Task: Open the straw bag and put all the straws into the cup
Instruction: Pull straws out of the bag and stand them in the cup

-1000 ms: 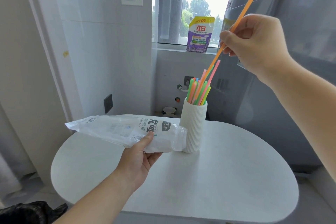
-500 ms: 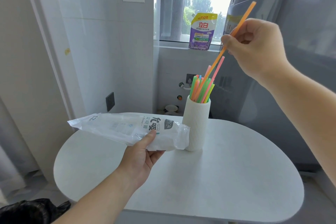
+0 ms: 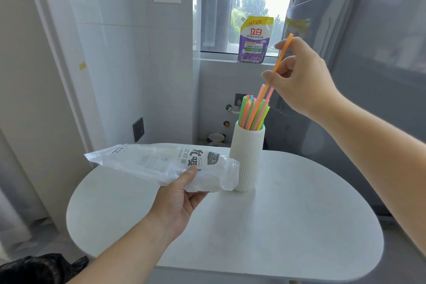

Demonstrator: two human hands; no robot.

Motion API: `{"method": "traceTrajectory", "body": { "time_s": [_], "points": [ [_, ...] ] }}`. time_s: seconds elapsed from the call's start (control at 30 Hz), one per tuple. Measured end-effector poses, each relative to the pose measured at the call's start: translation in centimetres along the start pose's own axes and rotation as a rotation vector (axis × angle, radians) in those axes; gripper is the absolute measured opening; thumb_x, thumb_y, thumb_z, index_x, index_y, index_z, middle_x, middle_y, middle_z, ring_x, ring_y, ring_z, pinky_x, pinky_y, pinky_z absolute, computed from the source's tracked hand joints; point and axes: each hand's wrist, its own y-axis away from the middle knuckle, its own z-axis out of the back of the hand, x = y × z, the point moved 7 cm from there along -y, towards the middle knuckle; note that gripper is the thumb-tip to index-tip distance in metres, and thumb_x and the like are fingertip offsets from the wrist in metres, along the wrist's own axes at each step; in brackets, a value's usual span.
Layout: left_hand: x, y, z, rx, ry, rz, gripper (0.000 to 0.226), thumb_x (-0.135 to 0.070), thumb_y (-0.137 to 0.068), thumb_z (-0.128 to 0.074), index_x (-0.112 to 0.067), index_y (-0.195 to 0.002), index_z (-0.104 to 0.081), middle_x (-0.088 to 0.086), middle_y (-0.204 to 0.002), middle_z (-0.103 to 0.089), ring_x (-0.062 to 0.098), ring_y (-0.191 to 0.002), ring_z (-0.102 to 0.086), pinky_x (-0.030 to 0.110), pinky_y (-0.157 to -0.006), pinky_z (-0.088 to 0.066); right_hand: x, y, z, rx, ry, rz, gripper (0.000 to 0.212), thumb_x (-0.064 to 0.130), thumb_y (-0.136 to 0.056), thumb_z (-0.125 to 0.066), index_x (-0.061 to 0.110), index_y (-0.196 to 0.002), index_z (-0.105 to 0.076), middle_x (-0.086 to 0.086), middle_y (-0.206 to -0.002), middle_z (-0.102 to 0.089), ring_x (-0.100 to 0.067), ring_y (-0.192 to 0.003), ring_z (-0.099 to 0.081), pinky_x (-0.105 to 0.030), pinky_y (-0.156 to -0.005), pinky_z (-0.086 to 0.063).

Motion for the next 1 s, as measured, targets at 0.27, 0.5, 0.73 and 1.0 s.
{"method": "traceTrajectory", "body": {
  "time_s": [0.27,0.5,0.73,1.0],
  "points": [
    [0.0,0.0,-0.1,-0.004,-0.008,0.005,0.032,-0.008,-0.092,-0.068,-0.016,-0.124,-0.068,0.004,-0.108,-0.080,0.016,-0.087,-0.078,0.029,-0.060,-0.062,-1.0,-1.3,-1.3,-0.052,0.088,0.005,0.077,0.023,-0.089,-0.073,0.029,-0.152,-0.029,0.005,-0.081,-0.068,-0.018,-0.079,-0.066,-0.039,-0.081,-0.058],
    [0.0,0.0,-0.1,-0.001,-0.001,0.012,0.036,-0.008,-0.092,-0.069,-0.015,-0.127,-0.067,0.004,-0.110,-0.080,0.017,-0.088,-0.078,0.029,-0.061,-0.062,-1.7,-1.2,-3.5,0.108,0.265,-0.028,0.046,0.046,-0.102,-0.045,0.022,-0.138,-0.058,-0.006,-0.141,-0.055,-0.030,-0.136,-0.037,-0.046,-0.107,-0.037],
    [0.1,0.0,-0.2,0.005,-0.004,0.019,0.039,-0.010,-0.091,-0.069,-0.015,-0.130,-0.066,0.006,-0.115,-0.078,0.018,-0.093,-0.078,0.029,-0.063,-0.062,-1.6,0.4,-7.9,0.498,0.415,0.076,0.060,0.053,-0.103,-0.033,0.017,-0.151,-0.040,-0.003,-0.163,-0.031,-0.029,-0.147,-0.029,-0.051,-0.114,-0.033],
    [0.0,0.1,-0.2,0.021,-0.014,0.019,0.040,-0.009,-0.090,-0.069,-0.015,-0.129,-0.066,0.006,-0.116,-0.078,0.018,-0.095,-0.077,0.031,-0.066,-0.064,-3.4,1.6,-9.1,0.497,0.465,0.100,0.059,0.051,-0.104,-0.033,0.020,-0.153,-0.032,-0.002,-0.158,-0.040,-0.028,-0.143,-0.037,-0.049,-0.107,-0.042]
  ]
}}
